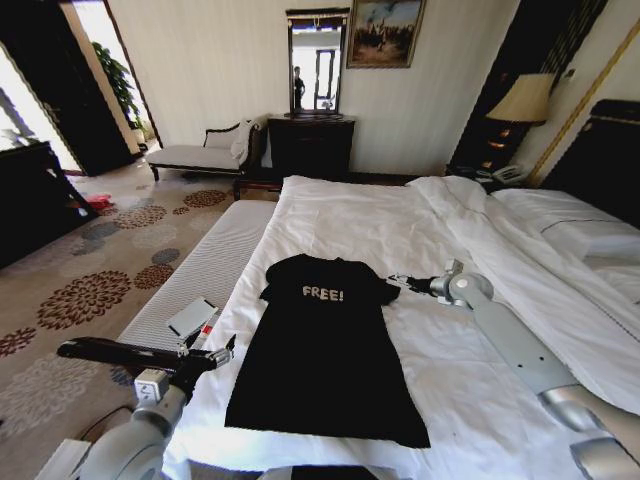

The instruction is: Fold the clothes on the bed.

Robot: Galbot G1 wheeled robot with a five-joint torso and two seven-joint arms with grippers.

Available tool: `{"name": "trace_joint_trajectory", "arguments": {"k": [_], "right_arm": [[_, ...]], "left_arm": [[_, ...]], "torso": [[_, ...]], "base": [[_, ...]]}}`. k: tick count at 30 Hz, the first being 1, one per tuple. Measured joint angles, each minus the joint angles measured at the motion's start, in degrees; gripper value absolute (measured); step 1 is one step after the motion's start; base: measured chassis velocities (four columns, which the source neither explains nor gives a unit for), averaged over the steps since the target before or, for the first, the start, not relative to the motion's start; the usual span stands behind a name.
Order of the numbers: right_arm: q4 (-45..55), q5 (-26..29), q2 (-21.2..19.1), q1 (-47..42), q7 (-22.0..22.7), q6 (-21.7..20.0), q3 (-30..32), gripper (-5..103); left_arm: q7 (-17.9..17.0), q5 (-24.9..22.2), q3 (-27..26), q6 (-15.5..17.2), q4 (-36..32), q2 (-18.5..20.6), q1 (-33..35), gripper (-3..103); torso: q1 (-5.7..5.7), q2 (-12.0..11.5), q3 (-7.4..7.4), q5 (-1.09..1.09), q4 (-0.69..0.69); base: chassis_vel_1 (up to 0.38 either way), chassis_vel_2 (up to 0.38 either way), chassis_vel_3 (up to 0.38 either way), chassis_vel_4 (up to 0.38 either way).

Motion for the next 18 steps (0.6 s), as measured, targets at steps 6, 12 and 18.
{"name": "trace_joint_trajectory", "arguments": {"k": [6,12,18], "right_arm": [[0.1,0.0,0.0,-0.1,0.0,0.0,0.1,100],[0.2,0.0,0.0,-0.2,0.0,0.0,0.1,100],[-4.3,-6.0,2.1,-1.7,-4.0,0.3,3.6,100]], "left_arm": [[0.0,0.0,0.0,0.0,0.0,0.0,0.0,100],[0.0,0.0,0.0,0.0,0.0,0.0,0.0,100],[0.5,0.0,-0.5,-0.4,-0.4,0.2,1.0,100]], "torso": [[0.0,0.0,0.0,0.0,0.0],[0.0,0.0,0.0,0.0,0.0],[0.0,0.0,0.0,0.06,-0.03]], "base": [[0.0,0.0,0.0,0.0],[0.0,0.0,0.0,0.0],[0.0,0.0,0.0,0.0]]}}
